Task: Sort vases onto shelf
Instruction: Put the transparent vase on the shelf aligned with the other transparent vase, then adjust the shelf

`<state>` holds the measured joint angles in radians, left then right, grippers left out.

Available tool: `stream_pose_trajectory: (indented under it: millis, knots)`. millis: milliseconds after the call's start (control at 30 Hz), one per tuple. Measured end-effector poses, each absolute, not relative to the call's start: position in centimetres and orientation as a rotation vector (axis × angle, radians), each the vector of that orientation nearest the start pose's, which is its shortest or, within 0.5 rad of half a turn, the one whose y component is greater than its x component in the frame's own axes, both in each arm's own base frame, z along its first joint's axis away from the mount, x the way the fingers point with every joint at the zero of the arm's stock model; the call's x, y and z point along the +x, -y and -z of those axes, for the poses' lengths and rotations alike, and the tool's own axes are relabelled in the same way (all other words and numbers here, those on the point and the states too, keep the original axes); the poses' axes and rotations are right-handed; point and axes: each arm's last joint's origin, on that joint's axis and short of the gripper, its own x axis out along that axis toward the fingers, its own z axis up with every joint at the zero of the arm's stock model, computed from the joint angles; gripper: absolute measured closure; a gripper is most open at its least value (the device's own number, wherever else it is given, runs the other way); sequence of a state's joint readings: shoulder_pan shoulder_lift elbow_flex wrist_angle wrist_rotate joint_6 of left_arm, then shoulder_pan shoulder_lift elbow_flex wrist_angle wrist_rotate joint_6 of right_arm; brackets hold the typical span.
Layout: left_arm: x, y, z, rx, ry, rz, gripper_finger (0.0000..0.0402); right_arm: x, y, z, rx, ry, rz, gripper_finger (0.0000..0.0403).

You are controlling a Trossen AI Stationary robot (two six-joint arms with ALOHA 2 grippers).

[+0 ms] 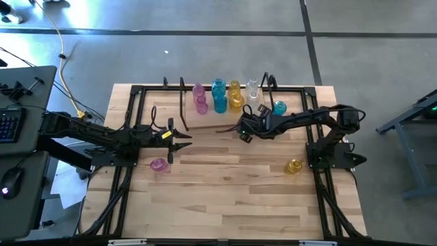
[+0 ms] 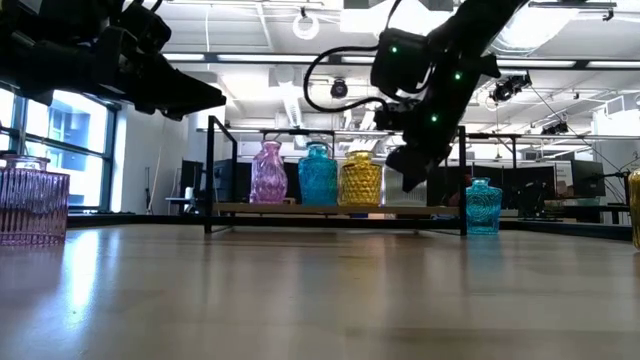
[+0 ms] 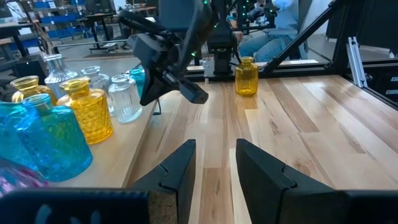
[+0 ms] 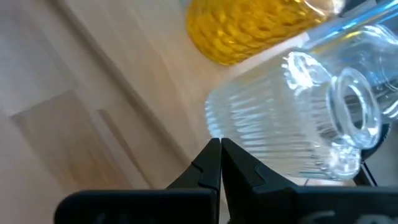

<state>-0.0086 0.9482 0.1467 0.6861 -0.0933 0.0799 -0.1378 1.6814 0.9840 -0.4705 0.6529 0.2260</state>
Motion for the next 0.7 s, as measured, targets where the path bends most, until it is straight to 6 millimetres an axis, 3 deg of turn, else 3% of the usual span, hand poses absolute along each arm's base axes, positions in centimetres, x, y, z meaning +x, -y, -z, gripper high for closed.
stream_pose_trajectory:
  millis: [233,433,567,700]
  knots:
    - [17.5,-0.1,-17.1,0.086,-0.130,-0.080,0.0298,31.0,4.9,-17.4,-0.124,-1.055,0.778,0.0403]
    - [17.5,-0.1,-16.6,0.083,-0.182,-0.078,0.0298,31.4,2.7,-19.2,-0.146,-1.070,0.693,0.0403]
    - [17.3,-0.2,-16.1,0.088,-0.245,-0.103,0.0308,30.4,0.7,-21.0,-0.148,-1.094,0.644,0.0403]
    - [17.1,-0.6,-15.5,0.123,-0.317,-0.250,0.0332,27.9,-1.0,-22.4,-0.120,-1.101,0.643,0.0403]
